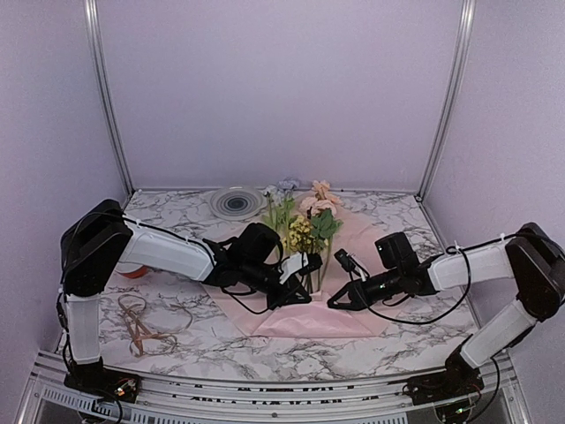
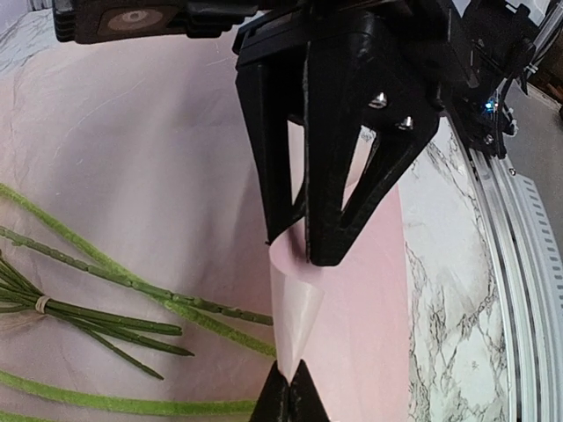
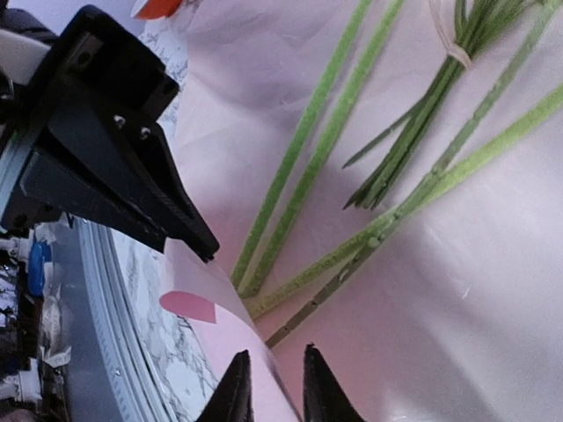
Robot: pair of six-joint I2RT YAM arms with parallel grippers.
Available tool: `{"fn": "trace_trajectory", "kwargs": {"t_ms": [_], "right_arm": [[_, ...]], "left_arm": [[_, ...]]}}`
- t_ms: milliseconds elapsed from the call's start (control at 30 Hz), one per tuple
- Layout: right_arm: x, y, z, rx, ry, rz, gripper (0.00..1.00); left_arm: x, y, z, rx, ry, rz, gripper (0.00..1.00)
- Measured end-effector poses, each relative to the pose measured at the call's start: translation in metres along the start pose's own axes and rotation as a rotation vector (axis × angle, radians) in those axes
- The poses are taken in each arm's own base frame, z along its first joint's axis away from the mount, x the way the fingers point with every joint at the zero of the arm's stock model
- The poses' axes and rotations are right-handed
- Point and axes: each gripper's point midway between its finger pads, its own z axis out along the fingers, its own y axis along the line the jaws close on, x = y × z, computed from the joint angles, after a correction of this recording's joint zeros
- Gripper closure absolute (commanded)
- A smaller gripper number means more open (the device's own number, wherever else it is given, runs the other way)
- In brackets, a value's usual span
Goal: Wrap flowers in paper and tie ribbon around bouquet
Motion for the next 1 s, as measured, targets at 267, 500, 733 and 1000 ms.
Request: {"fn": "trace_trajectory", "kwargs": {"t_ms": [267, 500, 733, 1000], "right_arm": [[0.006, -0.003, 0.004, -0.009, 0.019, 0.026, 1.0], [0.006, -0.012, 0.006, 0.033, 0.017, 0.066, 1.0], [-0.007, -0.019, 0.008, 0.076, 0.0, 0.084, 1.0], [-0.005, -0.028, 0.012, 0.105, 0.015, 0.113, 1.0]], "left_arm": [[-0.002, 0.006, 0.0, -0.027, -0.008, -0.01, 0.47], [-0.001, 0.016, -0.023, -0.143, -0.022, -0.04, 0.42], [-0.028, -0.005, -0.063, -0.24, -0.092, 0.022, 0.68], [0.036, -0.031, -0.022, -0.196, 0.147, 0.028, 0.83]]}}
